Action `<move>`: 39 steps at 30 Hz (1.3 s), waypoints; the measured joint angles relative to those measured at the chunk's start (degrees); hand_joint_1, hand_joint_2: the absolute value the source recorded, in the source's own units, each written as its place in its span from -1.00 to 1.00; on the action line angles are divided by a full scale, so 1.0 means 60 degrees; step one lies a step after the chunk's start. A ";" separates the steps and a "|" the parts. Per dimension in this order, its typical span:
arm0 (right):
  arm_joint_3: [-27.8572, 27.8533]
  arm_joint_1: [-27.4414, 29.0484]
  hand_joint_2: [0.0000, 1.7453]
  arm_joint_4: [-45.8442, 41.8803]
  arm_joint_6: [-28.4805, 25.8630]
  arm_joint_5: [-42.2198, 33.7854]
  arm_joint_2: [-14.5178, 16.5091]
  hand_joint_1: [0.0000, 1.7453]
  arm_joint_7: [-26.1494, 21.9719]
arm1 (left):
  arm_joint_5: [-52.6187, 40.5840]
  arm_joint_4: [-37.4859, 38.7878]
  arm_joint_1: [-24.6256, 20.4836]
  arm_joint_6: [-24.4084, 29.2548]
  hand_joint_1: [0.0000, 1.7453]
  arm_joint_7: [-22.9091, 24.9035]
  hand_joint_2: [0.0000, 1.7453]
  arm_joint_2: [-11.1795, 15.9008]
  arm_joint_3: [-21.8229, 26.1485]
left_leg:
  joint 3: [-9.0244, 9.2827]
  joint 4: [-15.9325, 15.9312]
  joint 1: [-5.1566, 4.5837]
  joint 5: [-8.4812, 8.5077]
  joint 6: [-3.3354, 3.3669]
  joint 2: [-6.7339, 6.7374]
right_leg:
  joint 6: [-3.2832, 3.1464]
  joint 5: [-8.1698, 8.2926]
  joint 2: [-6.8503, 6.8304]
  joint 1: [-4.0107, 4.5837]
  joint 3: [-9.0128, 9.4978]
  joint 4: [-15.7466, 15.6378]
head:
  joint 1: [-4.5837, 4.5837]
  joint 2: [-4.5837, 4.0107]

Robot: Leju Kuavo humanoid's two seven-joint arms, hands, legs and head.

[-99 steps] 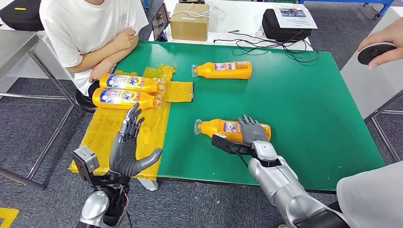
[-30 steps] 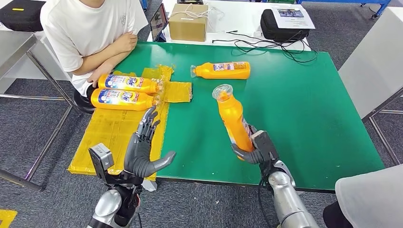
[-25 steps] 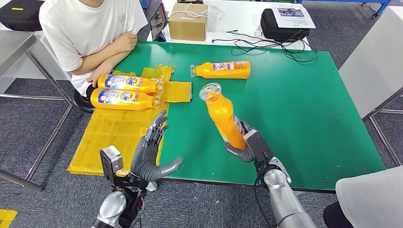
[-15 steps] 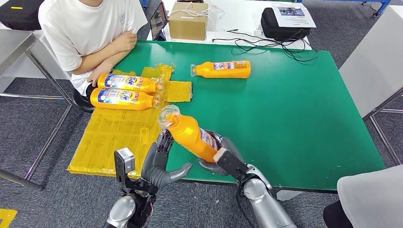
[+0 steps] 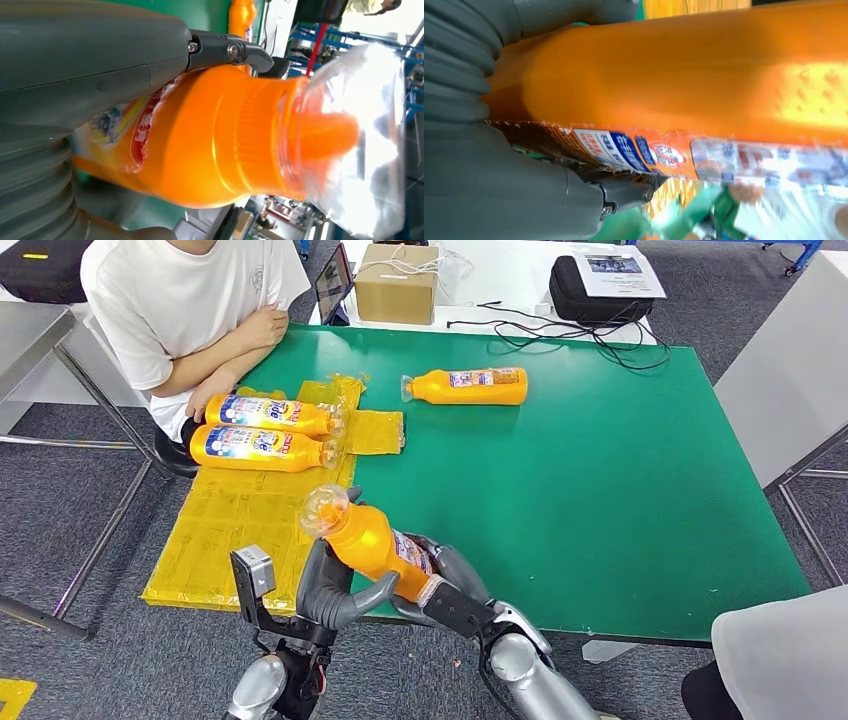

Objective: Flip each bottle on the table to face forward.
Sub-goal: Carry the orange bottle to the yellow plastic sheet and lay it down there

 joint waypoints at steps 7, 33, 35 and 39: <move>0.0531 -0.0002 1.00 0.0007 0.0043 -0.0356 0.0106 1.00 0.0166 | 0.0073 0.0005 -0.0015 0.1241 0.65 0.0090 1.00 -0.0067 -0.0156 | -0.0005 0.0000 0.0000 0.0000 0.0000 -0.0001 | 0.0000 -0.0001 -0.0001 -0.0001 -0.0005 0.0000 | 0.0001 0.0000; 0.0767 0.0114 -1.00 -0.0680 0.0572 -0.2335 0.0311 -1.00 -0.0048 | 0.2160 -0.0224 0.0047 -0.1594 1.00 -0.0473 1.00 0.0179 0.0242 | -0.0006 0.0000 0.0000 0.0001 0.0000 -0.0004 | 0.0000 -0.0001 -0.0004 -0.0001 -0.0005 0.0000 | 0.0001 0.0000; 0.0634 0.0284 -1.00 -0.0923 -0.0346 -0.2154 0.0382 -1.00 -0.0272 | 0.1505 -0.0261 0.0046 -0.1061 1.00 -0.0663 1.00 0.0185 0.0299 | -0.0008 0.0000 0.0000 0.0001 0.0000 -0.0005 | 0.0000 -0.0001 -0.0005 -0.0001 -0.0006 0.0000 | 0.0003 0.0000; 0.0132 0.0637 -1.00 -0.1781 -0.2360 -0.1705 0.0554 -1.00 -0.0434 | 0.0297 -0.0329 0.0070 -0.0101 1.00 -0.1062 1.00 0.0225 0.0498 | -0.0009 0.0000 0.0000 0.0001 0.0000 -0.0005 | -0.0001 -0.0001 -0.0004 -0.0001 -0.0009 0.0000 | 0.0001 0.0000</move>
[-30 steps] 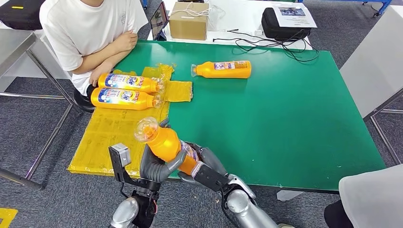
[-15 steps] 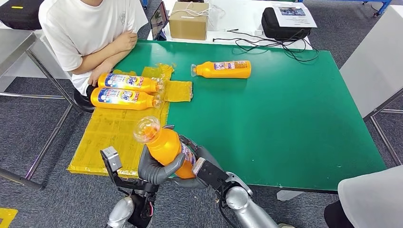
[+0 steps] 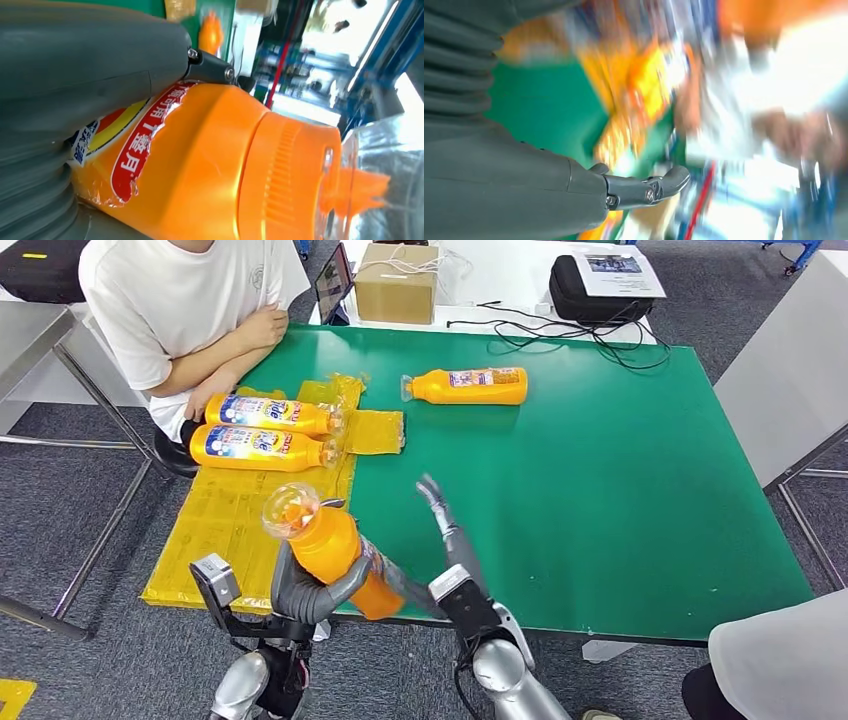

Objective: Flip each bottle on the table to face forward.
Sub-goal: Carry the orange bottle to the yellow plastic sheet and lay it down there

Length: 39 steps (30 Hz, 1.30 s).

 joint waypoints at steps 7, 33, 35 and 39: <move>-0.0310 0.0264 -1.00 -0.0708 -0.0176 0.0072 0.0067 -1.00 0.0084 | -0.0155 -0.0107 0.0056 0.0095 1.00 -0.0065 1.00 0.0020 0.0131 | 0.0000 0.0000 -0.0001 0.0000 0.0000 0.0000 | 0.0000 0.0000 -0.0001 0.0000 0.0000 0.0000 | 0.0001 0.0000; -0.3103 0.1595 -1.00 -0.3602 -0.2202 -0.1435 0.0555 -1.00 -0.1045 | -1.4232 0.4329 -0.2834 0.5795 1.00 0.4105 1.00 0.0558 0.0801 | -0.0003 0.0001 0.0000 0.0017 -0.0004 -0.0008 | -0.0001 0.0003 -0.0008 0.0000 -0.0001 0.0003 | 0.0000 0.0000; -0.3157 0.1578 -1.00 -0.3536 -0.2043 -0.1444 0.0626 -1.00 -0.1003 | -1.4640 0.5020 -0.3315 0.5371 1.00 0.4478 1.00 0.0593 0.0778 | -0.0006 0.0001 0.0000 0.0017 -0.0004 -0.0008 | -0.0001 0.0004 -0.0008 -0.0001 -0.0001 0.0004 | 0.0001 0.0000; -0.3205 0.1475 -1.00 -0.3298 -0.1880 -0.1462 0.0764 -1.00 -0.0955 | -1.4618 0.6312 -0.4221 0.4851 0.05 0.4652 1.00 0.0647 0.0790 | -0.0006 0.0001 0.0000 0.0018 -0.0005 -0.0008 | -0.0001 0.0004 -0.0007 0.0000 0.0000 0.0006 | 0.0000 0.0000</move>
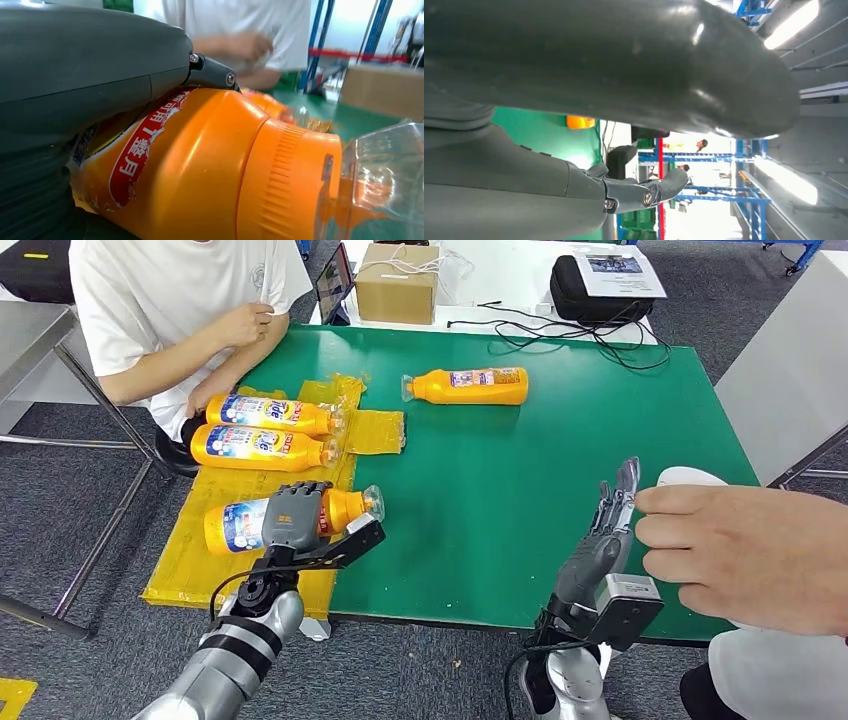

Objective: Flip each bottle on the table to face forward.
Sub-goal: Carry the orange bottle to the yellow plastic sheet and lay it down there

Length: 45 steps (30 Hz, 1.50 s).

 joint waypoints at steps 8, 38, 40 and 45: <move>-0.0064 -0.0034 -1.00 0.0260 0.0016 -0.0043 0.0117 -1.00 0.0006 | 0.0172 0.1246 -0.0845 -0.0945 -1.00 0.0187 1.00 0.0087 0.0110 | -0.0001 0.0000 0.0001 0.0003 -0.0005 0.0000 | 0.0000 -0.0001 0.0000 0.0000 -0.0002 0.0003 | 0.0000 0.0000; -0.0360 -0.0177 -1.00 0.0780 0.0222 -0.0269 0.0171 -1.00 0.0061 | 0.6074 -0.0254 -0.0572 -0.5094 -1.00 -0.2693 1.00 0.0816 0.0360 | 0.0009 0.0000 0.0000 0.0013 -0.0011 -0.0014 | -0.0001 -0.0001 -0.0008 0.0000 0.0009 0.0011 | 0.0002 0.0000; -0.0403 -0.0176 -1.00 0.0804 0.0226 -0.0296 0.0167 -1.00 0.0029 | 0.6960 -0.1300 -0.0149 -0.5345 -1.00 -0.2921 1.00 0.0873 0.0085 | -0.0001 0.0000 0.0000 0.0012 -0.0012 -0.0014 | -0.0001 -0.0001 -0.0008 -0.0001 0.0002 0.0011 | 0.0001 0.0000; -0.0460 -0.0165 -1.00 0.0865 0.0236 -0.0298 0.0154 -1.00 -0.0048 | 0.8720 -0.3697 0.0758 -0.5396 -1.00 -0.3346 1.00 0.0937 -0.0447 | -0.0011 0.0000 -0.0001 0.0005 -0.0010 -0.0019 | 0.0000 -0.0004 -0.0009 -0.0002 -0.0008 0.0008 | 0.0001 0.0000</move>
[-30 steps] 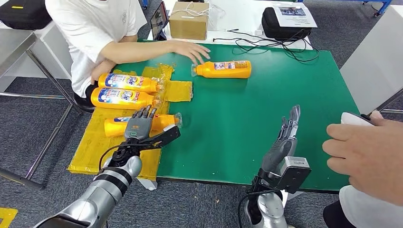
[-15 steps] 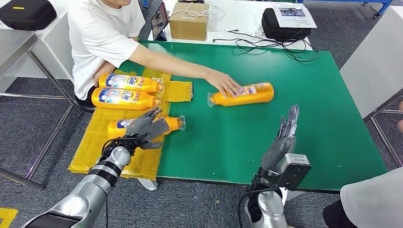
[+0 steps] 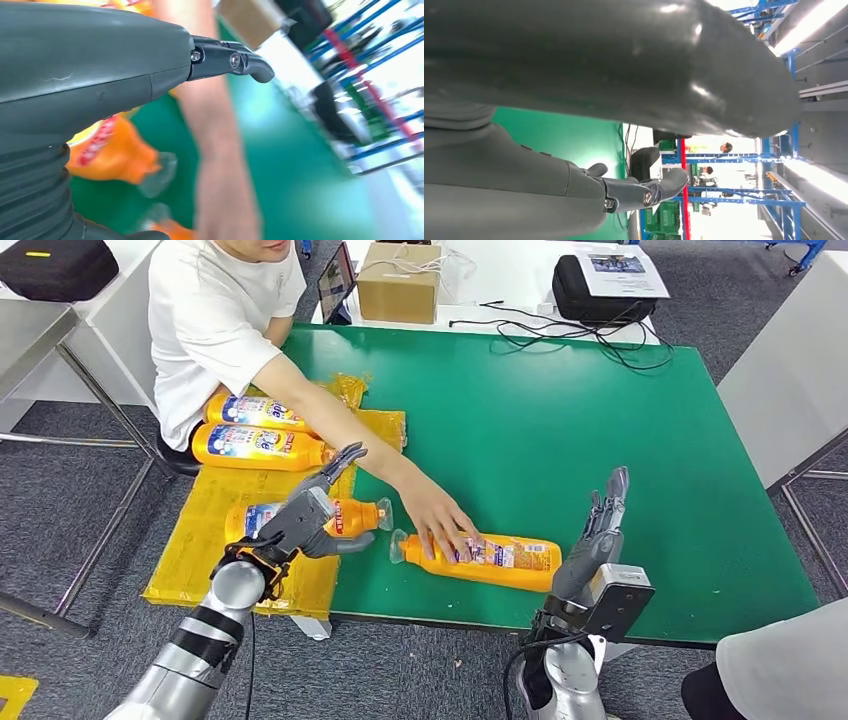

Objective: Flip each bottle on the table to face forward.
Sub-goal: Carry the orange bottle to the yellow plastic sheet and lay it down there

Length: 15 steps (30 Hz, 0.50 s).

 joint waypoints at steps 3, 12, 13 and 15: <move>-0.0015 0.0032 -1.00 0.0033 0.0000 0.0046 -0.0014 -1.00 -0.0067 | 0.0607 -0.1143 0.0473 0.0127 -1.00 -0.0170 1.00 0.0007 -0.0154 | -0.0001 0.0000 0.0000 -0.0001 0.0001 0.0000 | 0.0000 0.0000 -0.0001 0.0000 -0.0005 -0.0002 | 0.0001 0.0000; 0.0179 0.0098 1.00 0.0292 -0.0605 0.1928 -0.0238 -1.00 -0.0021 | 0.2598 -0.3139 0.1249 0.0754 -1.00 -0.0966 1.00 -0.0107 -0.0218 | 0.0002 -0.0001 0.0002 0.0003 -0.0001 -0.0001 | -0.0001 0.0001 -0.0001 0.0002 0.0000 -0.0001 | 0.0000 0.0000; 0.0279 0.0072 1.00 0.0448 -0.0740 0.2605 -0.0349 -1.00 0.0198 | 0.2785 -0.3317 0.1317 0.0766 -1.00 -0.1015 1.00 -0.0116 -0.0211 | 0.0002 -0.0001 0.0002 0.0003 -0.0001 -0.0001 | -0.0001 0.0001 -0.0001 0.0002 0.0000 -0.0001 | 0.0000 0.0000; 0.0500 -0.0046 1.00 0.0950 -0.1030 0.4165 -0.0644 -1.00 0.0791 | 0.3005 -0.3610 0.1439 0.0766 -1.00 -0.1086 1.00 -0.0126 -0.0177 | 0.0001 -0.0001 0.0002 0.0002 -0.0001 -0.0001 | -0.0001 0.0001 -0.0001 0.0001 0.0001 -0.0001 | 0.0000 0.0000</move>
